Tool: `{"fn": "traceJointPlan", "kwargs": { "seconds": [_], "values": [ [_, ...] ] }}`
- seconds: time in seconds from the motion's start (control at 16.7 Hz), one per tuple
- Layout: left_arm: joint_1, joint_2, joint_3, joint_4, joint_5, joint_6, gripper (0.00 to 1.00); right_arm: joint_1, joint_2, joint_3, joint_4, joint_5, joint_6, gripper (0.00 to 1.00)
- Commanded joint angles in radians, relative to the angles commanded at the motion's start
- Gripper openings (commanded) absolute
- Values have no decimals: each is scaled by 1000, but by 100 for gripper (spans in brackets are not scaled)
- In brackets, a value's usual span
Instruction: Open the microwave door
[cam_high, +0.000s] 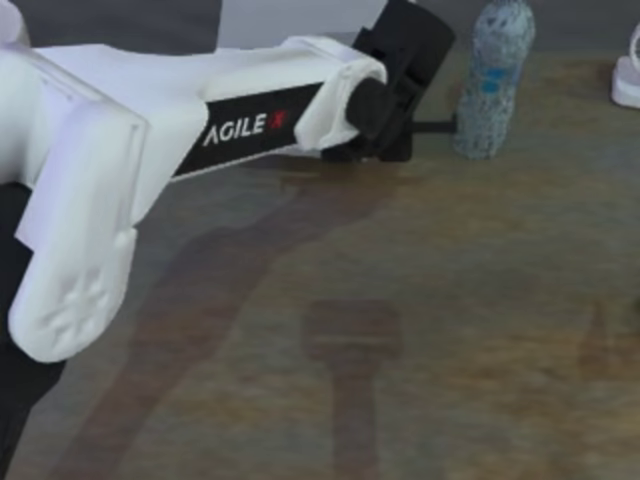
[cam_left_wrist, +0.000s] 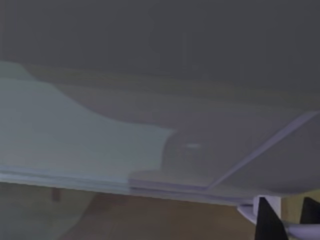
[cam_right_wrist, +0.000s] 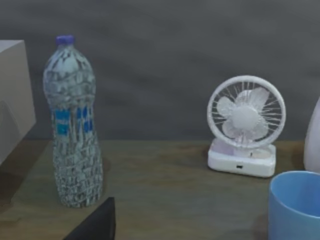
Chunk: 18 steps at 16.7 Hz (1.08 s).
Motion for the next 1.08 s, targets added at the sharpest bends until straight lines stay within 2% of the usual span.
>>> {"fn": "traceJointPlan", "kwargs": {
  "seconds": [1.08],
  "values": [
    [5, -53, -93, 61, 38, 57, 0, 0, 0, 0, 0, 0, 0, 100]
  ]
}}
